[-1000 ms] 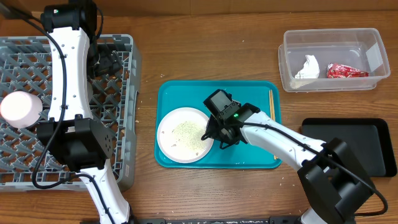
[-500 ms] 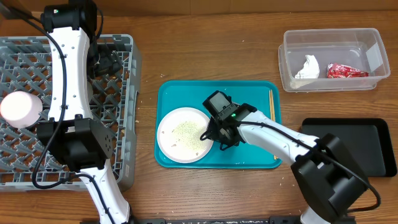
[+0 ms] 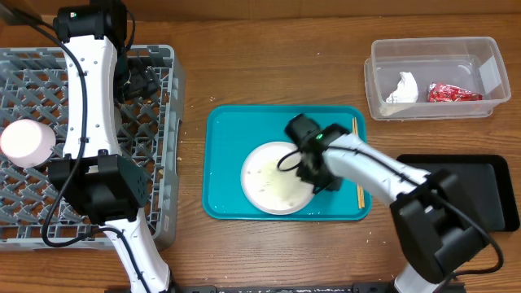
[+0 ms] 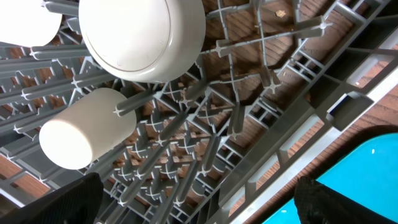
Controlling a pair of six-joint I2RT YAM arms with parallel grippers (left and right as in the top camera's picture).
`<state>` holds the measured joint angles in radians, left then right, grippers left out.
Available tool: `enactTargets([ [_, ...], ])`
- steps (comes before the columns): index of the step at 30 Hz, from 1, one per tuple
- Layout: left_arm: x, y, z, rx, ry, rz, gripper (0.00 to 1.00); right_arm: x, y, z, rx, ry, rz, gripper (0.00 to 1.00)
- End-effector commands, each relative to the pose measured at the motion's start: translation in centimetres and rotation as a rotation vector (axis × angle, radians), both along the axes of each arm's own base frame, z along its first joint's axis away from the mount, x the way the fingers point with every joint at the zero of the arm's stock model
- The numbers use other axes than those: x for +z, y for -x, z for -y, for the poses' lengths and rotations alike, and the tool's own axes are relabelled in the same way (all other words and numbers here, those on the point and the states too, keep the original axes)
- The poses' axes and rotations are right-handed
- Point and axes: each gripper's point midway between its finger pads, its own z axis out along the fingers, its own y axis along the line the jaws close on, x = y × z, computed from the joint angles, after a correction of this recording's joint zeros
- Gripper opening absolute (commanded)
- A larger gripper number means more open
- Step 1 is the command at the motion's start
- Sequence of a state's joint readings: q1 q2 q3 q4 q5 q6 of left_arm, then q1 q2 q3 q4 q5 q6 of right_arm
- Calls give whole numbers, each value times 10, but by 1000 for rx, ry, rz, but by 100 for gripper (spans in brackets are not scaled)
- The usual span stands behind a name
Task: Sort waste into correct bins and load items into the dishwasher
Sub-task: 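Grasp the white plate rim with the right gripper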
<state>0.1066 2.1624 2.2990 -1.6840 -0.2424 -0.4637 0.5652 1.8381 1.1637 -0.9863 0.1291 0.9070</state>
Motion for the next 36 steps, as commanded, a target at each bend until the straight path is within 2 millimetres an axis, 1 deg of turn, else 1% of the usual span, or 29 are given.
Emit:
enactTargets([
  [1,-2,-1,1,-13,1,-6,100,22,-33,35,-34,78,60,33],
  [3,-2,-2,1,-13,1,-5,100,32,-41,48,-30,83,49,34],
  [6,-2,-1,1,-13,1,-6,100,55,-53,67,-54,86,39,34],
  [7,-2,-1,1,-13,1,-6,100,62,-55,71,-68,85,37,34],
  [8,-2,-2,1,-13,1,-5,100,74,-58,72,-77,64,31,33],
  [9,-2,-1,1,-13,1,-6,100,79,-59,69,-63,39,27,32],
  [10,-2,-2,1,-13,1,-5,100,86,-62,58,-14,-23,20,31],
  [11,-2,-1,1,-13,1,-6,100,92,-64,41,62,-113,16,30],
  [13,-2,-2,1,-13,1,-5,100,105,-62,-8,267,-337,14,31],
  [15,-2,-2,1,-13,1,-5,100,112,-54,-42,384,-459,15,31],
  [17,-2,-1,1,-13,1,-6,100,111,-48,-61,421,-462,21,31],
  [19,-2,-2,1,-13,1,-5,100,107,-40,-86,434,-413,42,32],
  [20,-2,-1,1,-13,1,-6,100,106,-37,-94,434,-387,54,33],
  [22,-2,-1,1,-13,1,-6,100,104,-29,-110,450,-326,87,38],
  [23,-2,-1,1,-13,1,-6,100,103,-25,-116,465,-286,109,45],
  [25,-2,-2,1,-13,1,-5,100,99,-22,-122,475,-195,154,53],
  [26,-2,-2,1,-13,1,-5,100,97,-20,-124,471,-147,175,53],
  [28,-2,-1,1,-13,1,-6,100,90,-13,-133,487,-110,186,52],
  [29,-2,-1,1,-13,1,-6,100,85,-8,-141,513,-107,179,52],
  [31,-2,-2,1,-13,1,-5,100,74,0,-151,548,-87,168,51],
  [33,-2,-2,1,-13,1,-5,100,58,4,-153,575,-29,157,50],
  [36,-2,-2,1,-13,1,-5,100,35,7,-150,601,58,133,47],
])
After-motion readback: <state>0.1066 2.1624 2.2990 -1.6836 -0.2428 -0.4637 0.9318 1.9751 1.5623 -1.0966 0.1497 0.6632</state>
